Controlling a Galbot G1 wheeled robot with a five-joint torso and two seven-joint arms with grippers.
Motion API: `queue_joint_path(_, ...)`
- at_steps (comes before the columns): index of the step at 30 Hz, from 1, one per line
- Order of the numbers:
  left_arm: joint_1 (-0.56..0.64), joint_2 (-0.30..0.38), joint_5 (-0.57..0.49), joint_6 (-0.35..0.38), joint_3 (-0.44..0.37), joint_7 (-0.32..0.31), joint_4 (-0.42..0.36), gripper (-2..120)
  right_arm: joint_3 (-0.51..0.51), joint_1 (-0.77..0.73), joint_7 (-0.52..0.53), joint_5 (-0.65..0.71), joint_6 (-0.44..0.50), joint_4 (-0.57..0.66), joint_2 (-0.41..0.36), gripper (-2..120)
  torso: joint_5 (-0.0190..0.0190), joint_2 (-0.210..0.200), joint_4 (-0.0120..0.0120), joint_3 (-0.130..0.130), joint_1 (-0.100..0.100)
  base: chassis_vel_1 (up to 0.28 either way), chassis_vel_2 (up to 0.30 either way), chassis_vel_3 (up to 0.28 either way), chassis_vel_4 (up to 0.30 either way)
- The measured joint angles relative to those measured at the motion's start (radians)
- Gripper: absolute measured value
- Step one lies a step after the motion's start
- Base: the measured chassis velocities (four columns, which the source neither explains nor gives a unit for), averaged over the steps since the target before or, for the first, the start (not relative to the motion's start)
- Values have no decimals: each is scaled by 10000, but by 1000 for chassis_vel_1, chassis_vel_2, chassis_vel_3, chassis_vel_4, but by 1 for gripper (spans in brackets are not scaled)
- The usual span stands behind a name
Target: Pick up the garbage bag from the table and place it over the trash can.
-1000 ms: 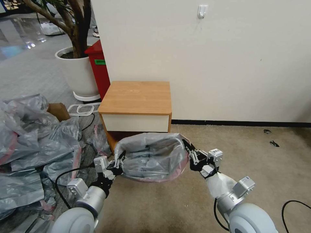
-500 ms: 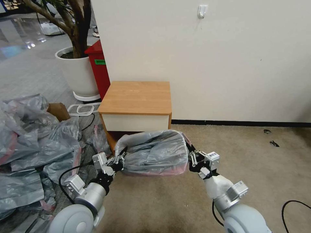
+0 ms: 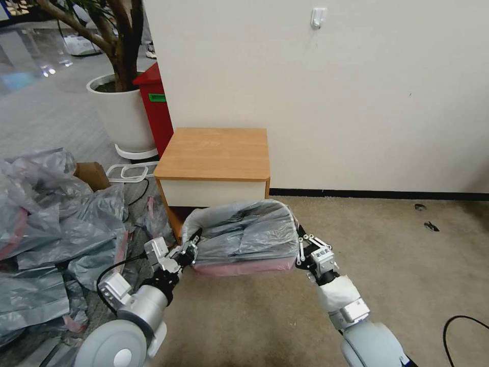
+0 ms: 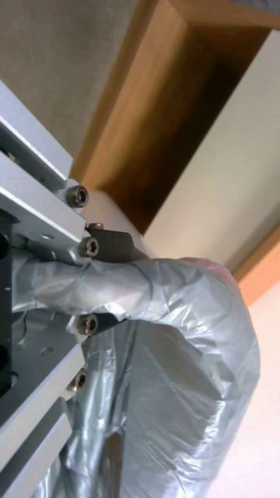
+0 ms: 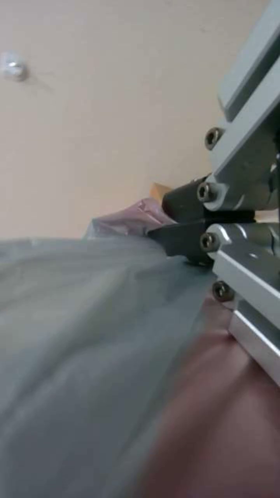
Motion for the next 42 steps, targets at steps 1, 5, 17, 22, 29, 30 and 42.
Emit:
queue_joint_path(1,-19,-17,203,0,27,-12,72,3,-87,-62,30,414,-154,143,0,0,-1,0,0,0,0,0,0,0,0)
queue_joint_path(5,-71,55,930,-45,118,-11,368,3,-280,-172,94,1643,-793,692,-32,0,-4,0,0,0,0,0,0,0,0)
queue_joint_path(17,-227,-115,-120,130,-86,-497,285,3,-176,-313,69,1899,-1011,704,0,0,-2,0,-1,0,0,0,0,0,0)
queue_joint_path(22,-224,-309,-543,249,-116,-742,103,3,-143,-150,164,1433,-907,341,242,0,0,0,0,0,0,0,0,0,0)
queue_joint_path(29,-163,-730,-1074,452,-81,-1068,-336,5,19,96,423,-842,-95,-450,684,0,-2,0,0,0,0,0,0,0,0)
queue_joint_path(30,-146,-812,-1181,498,-72,-1143,-421,6,76,162,504,-1337,69,-605,773,0,-1,0,-1,0,0,0,0,0,0)
queue_joint_path(42,34,-1241,-1764,791,-55,-1532,-725,7,332,737,1296,-3770,598,-1330,1141,0,-1,0,0,0,0,0,0,0,0)
